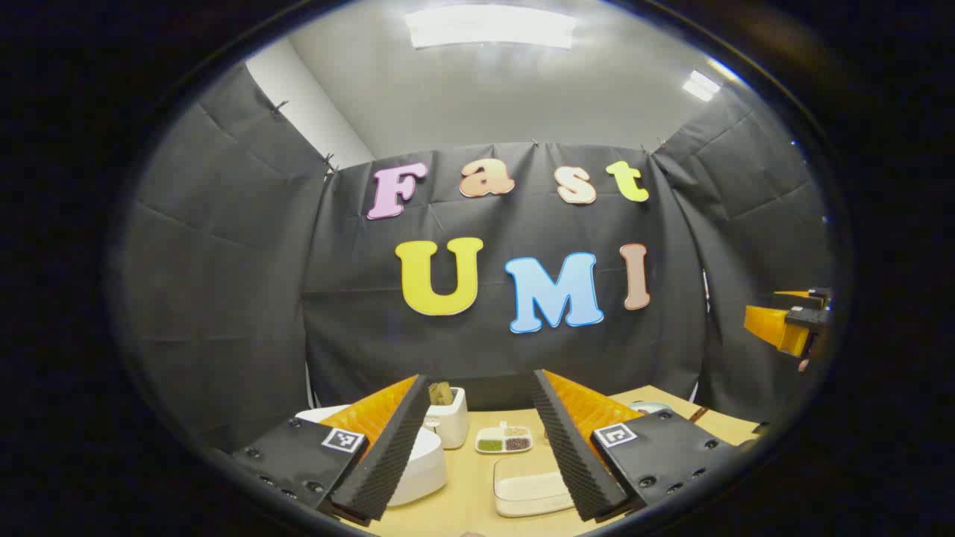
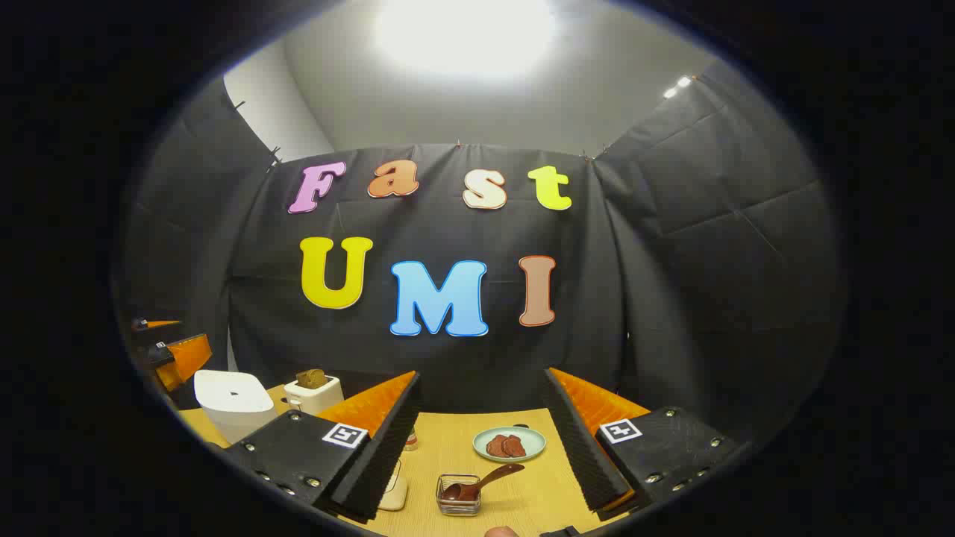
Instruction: Close the left gripper, press the button to open the rice cooker; take a wooden spoon from the chopstick holder with the right hand, scoop a spoonful of rice and pour it into the rice cooker, then put the wooden spoon back into the chopstick holder.
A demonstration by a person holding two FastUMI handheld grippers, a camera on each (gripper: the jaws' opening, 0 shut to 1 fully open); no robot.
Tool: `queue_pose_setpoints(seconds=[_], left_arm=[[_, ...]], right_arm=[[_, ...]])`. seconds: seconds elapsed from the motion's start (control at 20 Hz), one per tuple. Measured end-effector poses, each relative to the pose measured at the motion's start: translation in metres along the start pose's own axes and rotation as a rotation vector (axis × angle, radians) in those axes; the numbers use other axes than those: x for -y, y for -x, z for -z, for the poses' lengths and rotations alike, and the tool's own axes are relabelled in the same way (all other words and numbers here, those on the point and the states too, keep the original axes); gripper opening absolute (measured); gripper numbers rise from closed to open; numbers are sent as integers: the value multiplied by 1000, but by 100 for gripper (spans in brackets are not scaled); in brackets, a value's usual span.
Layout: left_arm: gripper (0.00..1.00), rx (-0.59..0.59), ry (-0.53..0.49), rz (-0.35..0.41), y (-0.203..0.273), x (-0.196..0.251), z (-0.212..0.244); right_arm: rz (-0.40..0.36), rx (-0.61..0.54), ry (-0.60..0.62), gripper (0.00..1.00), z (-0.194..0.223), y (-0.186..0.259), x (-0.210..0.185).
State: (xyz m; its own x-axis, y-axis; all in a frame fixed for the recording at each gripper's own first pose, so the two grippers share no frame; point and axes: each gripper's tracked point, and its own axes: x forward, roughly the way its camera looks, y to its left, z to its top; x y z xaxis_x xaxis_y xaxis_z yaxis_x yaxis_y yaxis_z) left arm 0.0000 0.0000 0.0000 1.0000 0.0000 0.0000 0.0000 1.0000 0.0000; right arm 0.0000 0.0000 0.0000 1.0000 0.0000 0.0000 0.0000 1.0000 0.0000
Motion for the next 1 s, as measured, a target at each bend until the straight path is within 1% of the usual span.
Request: queue_pose_setpoints(seconds=[0.05, 0.1, 0.2, 0.25, 0.3, 0.4, 0.5, 0.55, 0.65, 0.8, 0.85, 1.0], left_arm=[[95, 3, -2, 2, 1, 2, 1], [94, 7, -3, 2, 3, 2, 1], [95, 6, -2, 0, 4, 1, 0], [94, 2, -2, -2, 3, 1, 2], [94, -3, -2, -4, 1, 1, 3], [96, -13, -2, -15, -2, -4, 8], [95, -22, -2, -25, -3, -7, 11], [96, -25, -3, -30, -3, -9, 12], [94, -31, -6, -35, -4, -10, 14], [94, -26, -15, -43, -6, -13, 11], [96, -23, -19, -45, -5, -14, 11], [94, -12, -24, -42, -6, -13, 6]], right_arm=[[2, 3, 2, 100, 0, -1, 0], [3, 4, 2, 97, 0, 0, 0], [0, -2, -1, 97, 2, -3, -2], [-2, -4, -1, 92, 3, -3, -3], [-4, -6, 1, 97, 4, -4, -3], [-7, -7, 8, 97, 5, -7, -4], [-16, -15, 12, 97, 7, -9, -7], [-19, -17, 14, 97, 8, -10, -7], [-30, -21, 12, 97, 9, -13, -10], [-38, -16, 17, 97, 9, -14, -12], [-41, -15, 18, 97, 9, -15, -13], [-43, -13, 11, 97, 10, -15, -14]])
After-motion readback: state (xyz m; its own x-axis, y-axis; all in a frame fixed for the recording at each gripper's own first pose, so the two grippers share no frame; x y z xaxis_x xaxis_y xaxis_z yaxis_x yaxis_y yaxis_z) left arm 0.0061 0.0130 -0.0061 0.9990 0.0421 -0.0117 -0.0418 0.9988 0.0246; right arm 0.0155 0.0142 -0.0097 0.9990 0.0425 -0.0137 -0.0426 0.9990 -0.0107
